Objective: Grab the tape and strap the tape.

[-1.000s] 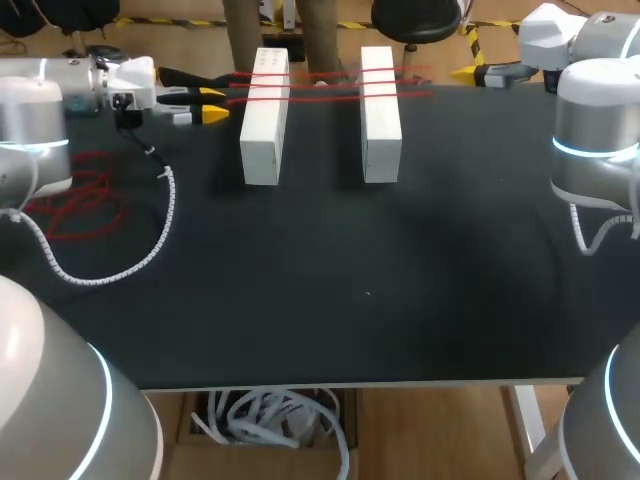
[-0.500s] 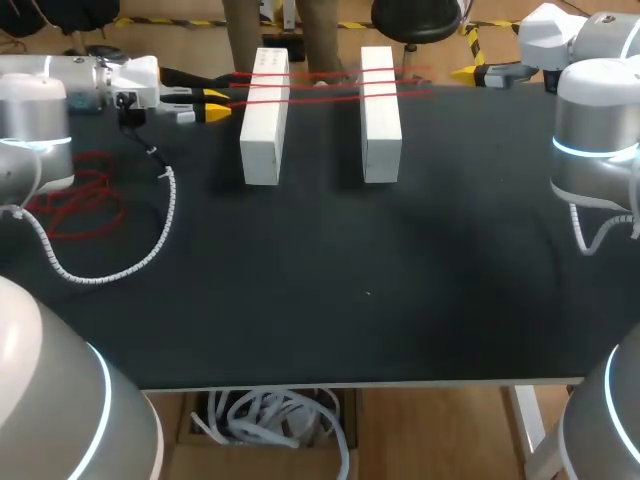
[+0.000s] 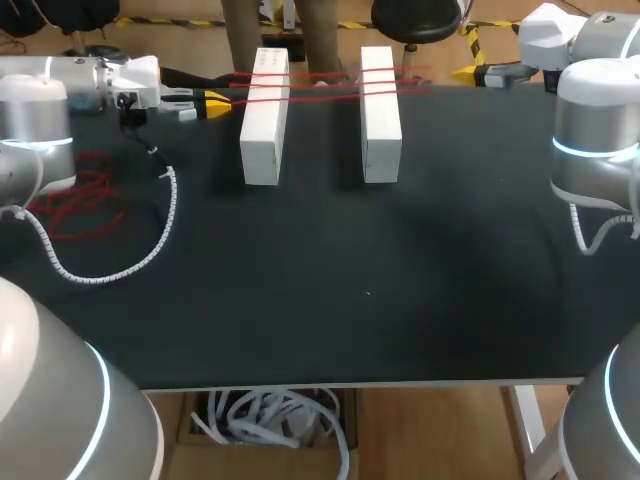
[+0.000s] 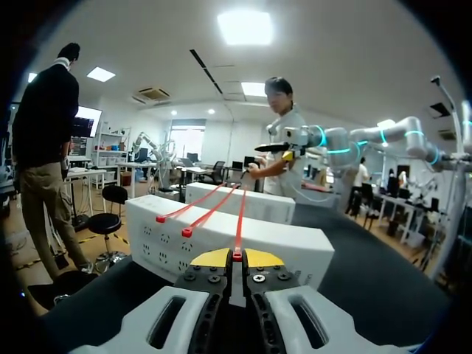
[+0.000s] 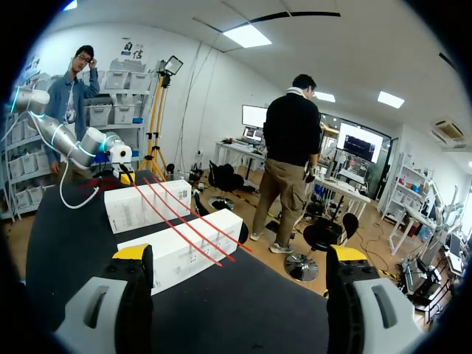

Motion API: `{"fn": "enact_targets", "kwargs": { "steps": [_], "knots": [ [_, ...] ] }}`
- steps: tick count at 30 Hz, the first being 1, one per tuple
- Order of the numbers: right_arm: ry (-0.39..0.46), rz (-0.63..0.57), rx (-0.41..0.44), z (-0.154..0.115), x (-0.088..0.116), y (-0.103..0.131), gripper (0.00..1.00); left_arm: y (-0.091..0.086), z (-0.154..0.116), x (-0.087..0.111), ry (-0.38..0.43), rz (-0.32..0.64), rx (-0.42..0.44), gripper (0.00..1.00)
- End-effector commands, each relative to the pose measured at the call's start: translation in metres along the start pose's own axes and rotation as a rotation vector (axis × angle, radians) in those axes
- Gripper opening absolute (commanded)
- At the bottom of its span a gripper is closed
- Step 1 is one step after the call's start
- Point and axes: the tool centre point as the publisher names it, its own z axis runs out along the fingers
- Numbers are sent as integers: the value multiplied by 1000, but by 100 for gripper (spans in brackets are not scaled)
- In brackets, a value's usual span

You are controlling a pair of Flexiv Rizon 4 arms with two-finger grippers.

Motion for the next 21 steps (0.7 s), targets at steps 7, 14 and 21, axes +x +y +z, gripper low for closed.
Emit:
{"fn": "enact_targets", "kwargs": {
  "steps": [7,14,21],
  "knots": [
    [-1,0,-1,0,0,0,100,-2,0,0,2,9,3,0],
    [-1,0,-1,0,0,0,100,-22,-4,9,26,56,34,0],
    [-1,0,-1,0,0,0,100,-43,-4,18,40,74,56,0]
  ]
}}
